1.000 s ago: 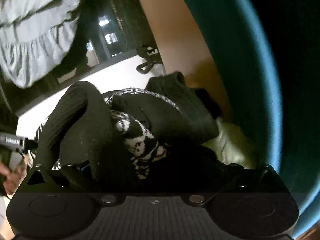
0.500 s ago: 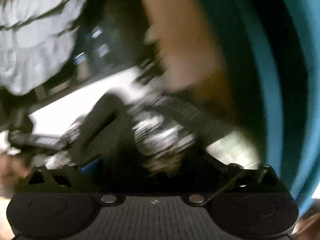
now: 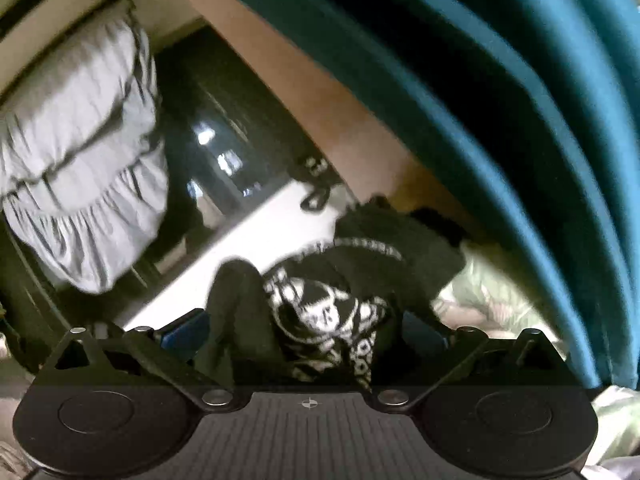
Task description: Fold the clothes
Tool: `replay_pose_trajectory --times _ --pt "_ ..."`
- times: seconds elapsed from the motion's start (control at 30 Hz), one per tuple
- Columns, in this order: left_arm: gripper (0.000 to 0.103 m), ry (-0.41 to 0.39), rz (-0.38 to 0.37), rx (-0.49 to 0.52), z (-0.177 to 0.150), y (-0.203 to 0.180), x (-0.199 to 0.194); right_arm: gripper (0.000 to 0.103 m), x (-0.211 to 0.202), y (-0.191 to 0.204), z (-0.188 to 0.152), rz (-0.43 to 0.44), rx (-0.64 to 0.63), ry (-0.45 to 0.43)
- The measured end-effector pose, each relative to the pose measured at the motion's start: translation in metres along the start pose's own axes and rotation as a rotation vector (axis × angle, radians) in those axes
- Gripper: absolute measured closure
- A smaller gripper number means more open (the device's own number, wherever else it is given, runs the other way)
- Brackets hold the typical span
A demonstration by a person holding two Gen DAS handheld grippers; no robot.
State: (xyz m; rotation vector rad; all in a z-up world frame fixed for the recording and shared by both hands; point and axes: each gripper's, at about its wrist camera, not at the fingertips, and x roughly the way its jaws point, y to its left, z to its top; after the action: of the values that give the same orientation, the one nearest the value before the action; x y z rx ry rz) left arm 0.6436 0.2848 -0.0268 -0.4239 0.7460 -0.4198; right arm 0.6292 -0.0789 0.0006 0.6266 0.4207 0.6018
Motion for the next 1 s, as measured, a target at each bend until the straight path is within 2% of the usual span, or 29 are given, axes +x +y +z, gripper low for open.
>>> replay_pose_trajectory --times 0.1,0.13,0.17,0.23,0.27,0.3,0.43,0.47,0.6,0.63,0.7,0.73,0.77,0.8,1.0 --pt "0.033 -0.001 -0.002 0.000 0.000 0.000 0.000 0.001 -0.014 -0.014 -0.001 -0.054 0.102 -0.109" --pt "0.033 -0.001 -0.003 0.001 -0.001 0.001 0.000 0.007 -0.017 -0.019 -0.001 -0.082 0.132 -0.133" --pt "0.033 -0.002 -0.003 0.001 -0.001 0.001 0.001 0.027 -0.010 -0.025 -0.003 -0.155 0.145 -0.106" --pt "0.033 -0.003 -0.005 0.001 -0.001 0.001 0.001 0.057 0.004 -0.036 -0.005 -0.302 0.166 -0.047" --pt "0.033 -0.003 -0.006 0.001 -0.001 0.001 0.001 0.058 0.015 -0.039 -0.007 -0.376 0.150 -0.005" --pt "0.033 -0.003 -0.006 0.001 -0.001 0.001 0.001 0.058 0.024 -0.039 -0.010 -0.408 0.127 0.026" --pt "0.032 -0.006 -0.009 0.004 -0.002 0.002 0.001 0.040 0.048 -0.030 -0.012 -0.425 0.032 0.070" --pt "0.032 -0.008 -0.010 0.007 -0.003 0.002 0.001 0.039 0.053 -0.029 -0.012 -0.431 0.017 0.076" --pt "0.032 -0.016 -0.013 0.008 -0.005 0.003 0.000 0.031 0.057 -0.038 -0.012 -0.406 0.080 0.094" --pt "0.032 -0.016 -0.012 0.009 -0.006 0.003 0.000 0.035 0.058 -0.039 -0.014 -0.391 0.098 0.100" --pt "0.032 -0.019 -0.012 0.011 -0.007 0.003 0.000 0.054 0.059 -0.037 -0.017 -0.363 0.109 0.108" --pt "0.032 -0.020 -0.012 0.012 -0.007 0.003 0.000 0.067 0.059 -0.034 -0.019 -0.350 0.105 0.111" --pt "0.032 -0.021 -0.012 0.012 -0.008 0.002 0.000 0.085 0.059 -0.031 -0.020 -0.337 0.102 0.114" --pt "0.032 -0.021 -0.012 0.013 -0.008 0.002 0.000 0.097 0.058 -0.027 -0.022 -0.325 0.096 0.115" --pt "0.033 -0.017 0.002 0.021 -0.008 0.000 -0.005 0.099 0.037 0.038 -0.029 -0.147 -0.057 0.085"
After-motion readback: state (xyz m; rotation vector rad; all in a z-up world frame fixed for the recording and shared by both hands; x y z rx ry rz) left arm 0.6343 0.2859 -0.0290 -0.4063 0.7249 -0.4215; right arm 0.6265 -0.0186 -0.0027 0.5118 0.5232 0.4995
